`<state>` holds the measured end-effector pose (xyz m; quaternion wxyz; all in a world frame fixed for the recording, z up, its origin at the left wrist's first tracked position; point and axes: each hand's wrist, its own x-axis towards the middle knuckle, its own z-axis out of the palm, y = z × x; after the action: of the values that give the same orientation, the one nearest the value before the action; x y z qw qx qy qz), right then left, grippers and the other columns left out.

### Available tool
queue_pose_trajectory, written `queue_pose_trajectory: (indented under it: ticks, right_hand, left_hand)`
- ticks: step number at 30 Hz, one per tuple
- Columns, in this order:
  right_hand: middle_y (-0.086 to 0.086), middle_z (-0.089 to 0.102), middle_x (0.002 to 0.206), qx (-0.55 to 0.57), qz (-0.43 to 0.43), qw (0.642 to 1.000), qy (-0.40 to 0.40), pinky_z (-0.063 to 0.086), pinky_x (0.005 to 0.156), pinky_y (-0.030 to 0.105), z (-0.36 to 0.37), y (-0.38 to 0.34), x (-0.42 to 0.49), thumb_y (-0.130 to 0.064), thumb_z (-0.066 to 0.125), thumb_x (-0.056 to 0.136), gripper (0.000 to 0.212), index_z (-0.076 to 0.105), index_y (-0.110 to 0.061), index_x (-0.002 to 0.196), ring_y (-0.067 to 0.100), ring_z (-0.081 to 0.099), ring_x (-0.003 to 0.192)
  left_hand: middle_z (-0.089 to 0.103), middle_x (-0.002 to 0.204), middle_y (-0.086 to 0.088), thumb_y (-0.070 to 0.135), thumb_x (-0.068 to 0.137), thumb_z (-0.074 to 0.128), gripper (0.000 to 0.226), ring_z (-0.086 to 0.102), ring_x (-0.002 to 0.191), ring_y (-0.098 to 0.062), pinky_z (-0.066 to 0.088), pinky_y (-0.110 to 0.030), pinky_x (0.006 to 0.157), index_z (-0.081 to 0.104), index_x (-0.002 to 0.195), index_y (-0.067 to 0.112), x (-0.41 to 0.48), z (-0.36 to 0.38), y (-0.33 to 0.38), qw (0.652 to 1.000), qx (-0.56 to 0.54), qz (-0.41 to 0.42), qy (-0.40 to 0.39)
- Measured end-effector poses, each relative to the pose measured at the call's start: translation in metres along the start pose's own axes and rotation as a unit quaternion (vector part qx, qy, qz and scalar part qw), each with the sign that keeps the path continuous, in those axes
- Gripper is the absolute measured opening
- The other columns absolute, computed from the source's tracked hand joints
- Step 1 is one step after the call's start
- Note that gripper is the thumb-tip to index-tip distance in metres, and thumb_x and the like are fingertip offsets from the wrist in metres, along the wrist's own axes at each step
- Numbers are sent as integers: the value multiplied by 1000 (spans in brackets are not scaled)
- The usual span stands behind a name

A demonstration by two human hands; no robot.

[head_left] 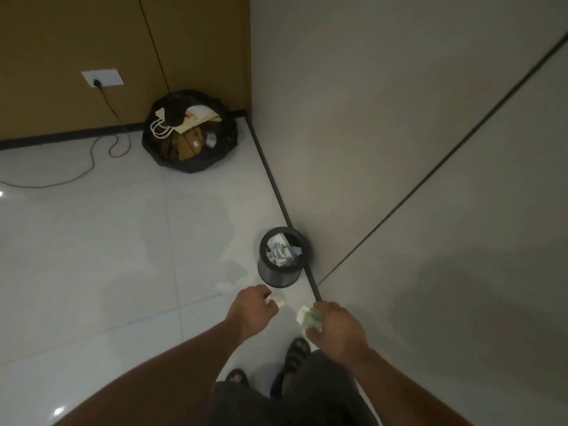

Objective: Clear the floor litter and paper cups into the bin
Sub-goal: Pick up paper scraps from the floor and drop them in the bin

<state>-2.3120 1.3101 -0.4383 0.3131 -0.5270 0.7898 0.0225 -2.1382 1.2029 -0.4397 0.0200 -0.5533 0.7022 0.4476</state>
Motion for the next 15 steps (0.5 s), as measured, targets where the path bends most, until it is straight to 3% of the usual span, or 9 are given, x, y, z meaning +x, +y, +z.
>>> queue_pose_trajectory:
  ticks: [4, 6, 10, 15]
  right_hand:
    - [-3, 52, 129, 16, 16, 999, -29, 43, 95, 27, 0, 12, 95, -46, 61, 88, 59, 40, -28, 140, 17, 51, 117]
    - [-3, 54, 124, 15, 21, 999, -36, 46, 93, 28, -2, 17, 149, -45, 59, 89, 50, 44, -28, 134, 16, 54, 112]
    - [-3, 56, 116, 9, 16, 999, -33, 48, 90, 29, 6, 33, 256, -42, 51, 94, 35, 49, -24, 124, 14, 56, 105]
    - [-2, 59, 111, -16, 25, 999, -36, 52, 85, 29, 51, 59, 386, -46, 52, 94, 36, 51, -22, 121, 14, 59, 98]
  left_hand:
    - [65, 87, 2, 27, 85, 59, 14, 58, 74, -12, 40, -20, 58, 65, 94, 18, 86, 2, 6, 999, 12, -39, -17]
    - [63, 76, 9, 25, 84, 58, 5, 58, 66, -6, 38, -15, 52, 63, 84, 24, 130, 5, 7, 997, -13, -71, -14]
    - [60, 66, 12, 24, 85, 56, 17, 59, 58, -2, 35, -7, 46, 55, 71, 32, 224, 19, 0, 994, -50, -95, -11]
    - [63, 70, 8, 27, 91, 53, 14, 56, 56, 5, 39, -7, 49, 61, 80, 24, 346, 59, -35, 989, -110, -94, -27]
